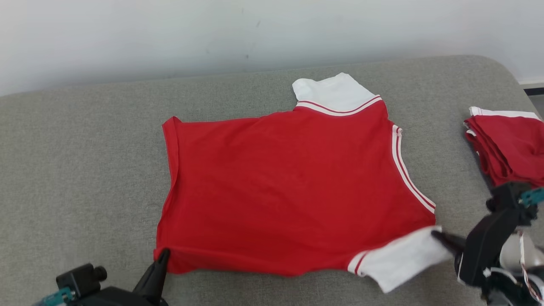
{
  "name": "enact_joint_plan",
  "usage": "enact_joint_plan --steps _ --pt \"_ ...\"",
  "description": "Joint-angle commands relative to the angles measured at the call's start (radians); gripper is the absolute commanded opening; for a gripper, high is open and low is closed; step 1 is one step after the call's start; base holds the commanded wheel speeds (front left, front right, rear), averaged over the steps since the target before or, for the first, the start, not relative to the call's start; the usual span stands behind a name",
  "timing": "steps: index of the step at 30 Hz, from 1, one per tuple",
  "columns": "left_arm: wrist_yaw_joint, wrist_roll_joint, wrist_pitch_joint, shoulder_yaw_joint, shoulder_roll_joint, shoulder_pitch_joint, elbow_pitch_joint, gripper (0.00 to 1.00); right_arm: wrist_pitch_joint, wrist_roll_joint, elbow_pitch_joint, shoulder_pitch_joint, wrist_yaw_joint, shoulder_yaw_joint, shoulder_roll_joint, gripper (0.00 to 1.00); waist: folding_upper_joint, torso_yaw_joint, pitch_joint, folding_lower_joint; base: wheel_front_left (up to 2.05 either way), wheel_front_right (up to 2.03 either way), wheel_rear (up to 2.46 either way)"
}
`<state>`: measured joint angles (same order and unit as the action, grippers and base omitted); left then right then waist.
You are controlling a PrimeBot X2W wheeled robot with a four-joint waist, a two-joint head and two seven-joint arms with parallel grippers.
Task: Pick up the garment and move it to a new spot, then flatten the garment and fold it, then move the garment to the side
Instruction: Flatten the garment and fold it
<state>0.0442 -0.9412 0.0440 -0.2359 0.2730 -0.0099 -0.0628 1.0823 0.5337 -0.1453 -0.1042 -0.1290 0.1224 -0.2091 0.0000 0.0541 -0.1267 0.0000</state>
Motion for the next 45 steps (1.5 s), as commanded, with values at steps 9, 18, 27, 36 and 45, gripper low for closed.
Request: enact_joint_plan --steps 9,18,27,36,45 --pt "0.002 0.059 -0.018 -0.016 0.001 -0.151 -0.064 0.0 -0.205 -0.036 0.15 -0.217 -0.003 -0.023 0.036 0.0 0.0 -0.006 -0.04 0.0 0.0 0.0 0.0" --pt "-0.025 0.114 -0.06 -0.045 -0.004 -0.273 -0.212 0.0 -0.374 -0.019 0.293 -0.356 -0.003 -0.116 0.015 0.0 0.0 -0.003 -0.082 0.0 0.0 0.0 0.0" --pt "-0.042 0.106 -0.091 -0.036 -0.009 -0.303 -0.264 0.0 -0.48 -0.01 0.37 -0.408 -0.003 -0.141 -0.017 0.0 0.0 -0.012 -0.086 0.0 0.0 0.0 0.0" --pt "-0.045 0.115 -0.098 -0.045 -0.012 -0.343 -0.319 0.91 -0.518 -0.047 0.454 -0.449 -0.003 -0.152 -0.009 1.0 0.0 -0.015 -0.084 0.0 0.0 0.0 0.0" --pt "-0.029 0.144 -0.15 -0.051 -0.014 -0.351 -0.356 1.0 -0.626 -0.054 0.483 -0.47 -0.003 -0.147 0.009 1.0 0.0 -0.016 -0.064 0.0 0.0 0.0 0.0"
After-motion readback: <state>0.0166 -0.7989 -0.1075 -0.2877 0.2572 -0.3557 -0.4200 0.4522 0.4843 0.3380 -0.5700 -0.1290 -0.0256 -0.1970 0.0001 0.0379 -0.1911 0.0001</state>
